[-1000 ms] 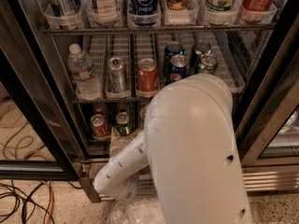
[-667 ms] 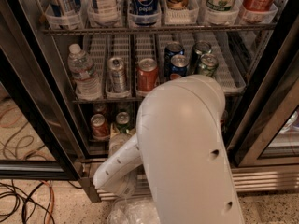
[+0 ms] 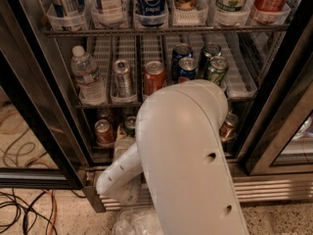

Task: Pick green can from bottom shelf of fridge

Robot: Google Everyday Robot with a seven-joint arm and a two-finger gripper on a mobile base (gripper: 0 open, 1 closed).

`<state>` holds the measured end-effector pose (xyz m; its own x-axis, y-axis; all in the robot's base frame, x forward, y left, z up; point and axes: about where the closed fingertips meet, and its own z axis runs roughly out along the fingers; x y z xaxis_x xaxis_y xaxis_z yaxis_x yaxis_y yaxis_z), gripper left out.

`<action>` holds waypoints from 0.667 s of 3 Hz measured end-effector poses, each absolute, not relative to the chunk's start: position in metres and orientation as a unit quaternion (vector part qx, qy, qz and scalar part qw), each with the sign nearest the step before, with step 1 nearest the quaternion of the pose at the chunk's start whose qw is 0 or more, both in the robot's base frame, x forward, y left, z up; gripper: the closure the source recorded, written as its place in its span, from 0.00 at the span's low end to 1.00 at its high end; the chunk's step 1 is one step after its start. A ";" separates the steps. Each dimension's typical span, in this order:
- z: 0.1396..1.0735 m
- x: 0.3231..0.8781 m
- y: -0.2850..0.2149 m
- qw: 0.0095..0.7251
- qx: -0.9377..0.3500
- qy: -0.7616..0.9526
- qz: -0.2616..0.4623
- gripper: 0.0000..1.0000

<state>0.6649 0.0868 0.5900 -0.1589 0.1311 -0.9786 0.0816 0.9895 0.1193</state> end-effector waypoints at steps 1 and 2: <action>0.590 0.665 0.087 0.645 0.070 0.761 0.019 0.75; 0.590 0.665 0.087 0.645 0.070 0.761 0.019 0.97</action>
Offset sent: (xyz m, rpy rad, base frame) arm 0.0000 0.0000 0.0000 0.0000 -0.0001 -0.0001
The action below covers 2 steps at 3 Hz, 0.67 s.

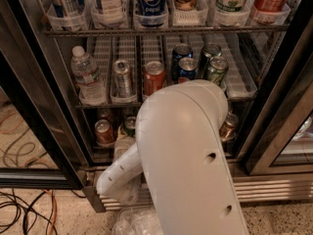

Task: Pick green can from bottom shelf of fridge

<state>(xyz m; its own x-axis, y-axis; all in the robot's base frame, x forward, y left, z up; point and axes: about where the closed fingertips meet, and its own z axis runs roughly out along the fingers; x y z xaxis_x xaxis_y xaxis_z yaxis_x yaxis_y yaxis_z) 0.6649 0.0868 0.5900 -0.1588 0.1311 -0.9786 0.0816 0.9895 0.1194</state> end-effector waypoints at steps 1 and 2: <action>0.599 0.658 0.087 0.638 0.055 0.766 0.063 1.00; 0.604 0.655 0.084 0.635 0.051 0.766 0.079 1.00</action>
Offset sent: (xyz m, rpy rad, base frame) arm -0.0459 -0.0044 0.0659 0.2972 0.0490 0.4601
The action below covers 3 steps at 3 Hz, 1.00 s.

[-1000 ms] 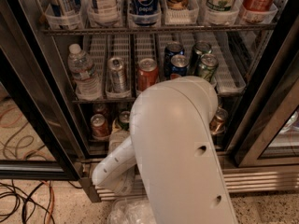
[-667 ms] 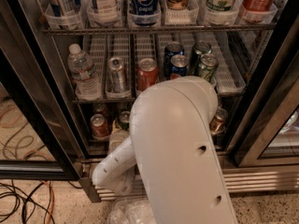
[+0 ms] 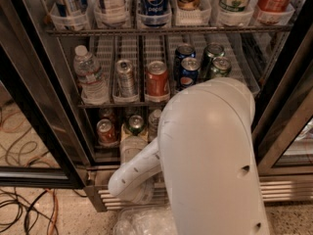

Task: Pick green can from bottom shelf of fridge

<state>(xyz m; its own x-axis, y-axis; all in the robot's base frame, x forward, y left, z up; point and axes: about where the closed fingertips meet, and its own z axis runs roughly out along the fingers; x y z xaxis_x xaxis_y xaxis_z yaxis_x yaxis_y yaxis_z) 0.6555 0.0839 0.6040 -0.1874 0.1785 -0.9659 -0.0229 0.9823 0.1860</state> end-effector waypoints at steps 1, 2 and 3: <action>0.610 0.653 0.088 0.632 0.041 0.766 0.110 1.00; 0.616 0.649 0.094 0.627 0.029 0.766 0.139 1.00; 0.616 0.649 0.095 0.626 0.027 0.766 0.140 1.00</action>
Offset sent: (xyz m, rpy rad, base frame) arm -0.0817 0.0556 0.0888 0.3705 0.0369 0.7147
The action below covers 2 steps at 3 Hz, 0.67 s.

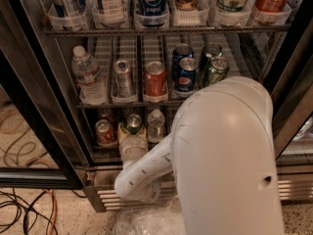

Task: Pick green can from bottom shelf of fridge

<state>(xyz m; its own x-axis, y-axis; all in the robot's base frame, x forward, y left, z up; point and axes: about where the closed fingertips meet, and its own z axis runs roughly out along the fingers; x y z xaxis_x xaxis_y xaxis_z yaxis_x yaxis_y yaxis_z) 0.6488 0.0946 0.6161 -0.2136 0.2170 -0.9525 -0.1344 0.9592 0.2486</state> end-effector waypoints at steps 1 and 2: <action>0.628 0.627 0.105 0.625 0.008 0.764 0.161 1.00; 0.650 0.593 0.107 0.622 -0.008 0.761 0.184 1.00</action>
Offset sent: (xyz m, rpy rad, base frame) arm -0.1052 0.0153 0.0645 0.0431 -0.0177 0.1863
